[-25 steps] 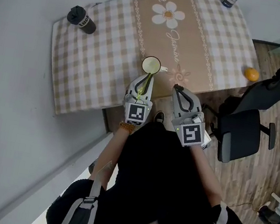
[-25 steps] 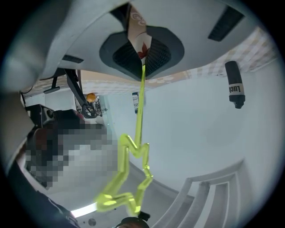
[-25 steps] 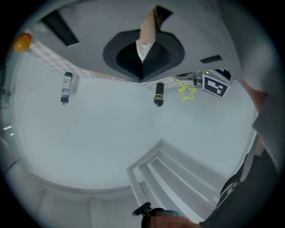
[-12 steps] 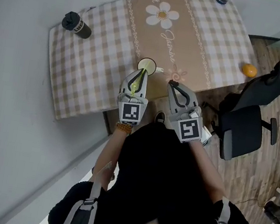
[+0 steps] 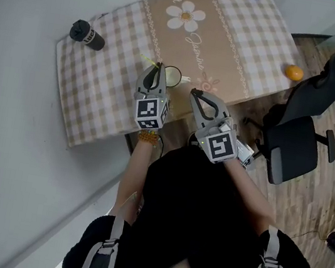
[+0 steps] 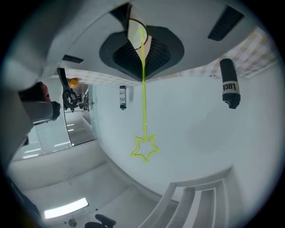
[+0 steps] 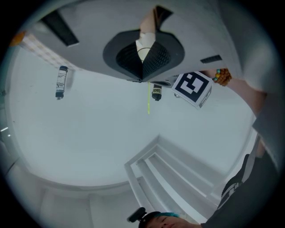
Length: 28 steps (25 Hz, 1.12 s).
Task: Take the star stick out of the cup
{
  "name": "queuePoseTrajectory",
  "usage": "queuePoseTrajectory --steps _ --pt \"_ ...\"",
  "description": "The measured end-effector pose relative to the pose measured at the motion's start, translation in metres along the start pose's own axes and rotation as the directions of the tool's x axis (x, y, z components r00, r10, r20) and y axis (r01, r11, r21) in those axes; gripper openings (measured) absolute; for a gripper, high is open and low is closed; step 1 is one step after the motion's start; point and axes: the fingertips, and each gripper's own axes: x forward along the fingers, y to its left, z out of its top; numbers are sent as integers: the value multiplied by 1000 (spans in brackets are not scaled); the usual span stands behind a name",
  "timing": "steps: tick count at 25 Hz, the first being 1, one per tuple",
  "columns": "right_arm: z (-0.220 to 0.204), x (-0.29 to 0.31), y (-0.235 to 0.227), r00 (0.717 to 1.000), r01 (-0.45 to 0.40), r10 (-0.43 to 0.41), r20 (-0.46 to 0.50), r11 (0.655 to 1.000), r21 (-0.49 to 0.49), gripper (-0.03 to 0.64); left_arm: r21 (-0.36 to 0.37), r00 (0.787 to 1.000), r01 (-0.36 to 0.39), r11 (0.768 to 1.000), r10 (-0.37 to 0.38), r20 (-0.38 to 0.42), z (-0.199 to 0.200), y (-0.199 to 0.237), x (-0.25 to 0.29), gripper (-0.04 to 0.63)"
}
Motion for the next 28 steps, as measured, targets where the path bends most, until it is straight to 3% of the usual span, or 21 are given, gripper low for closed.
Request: queuePoseTrajectory --steps 3,7,23,28 --pt "6 8 8 1000 -22 22 21 1000 -2 6 2 1000 -19 1000 19 14 8 8 -18 21" --pt "15 6 9 999 3 -3 46 1000 -2 6 3 1000 15 1000 -15 20 11 -8 -38 21" --pt "57 45 34 982 -31 42 185 998 -59 6 6 993 -35 999 34 111 55 -6 -88 21" --pt "54 43 36 985 -29 37 170 998 -50 6 14 990 -20 1000 18 139 68 -12 -102 20"
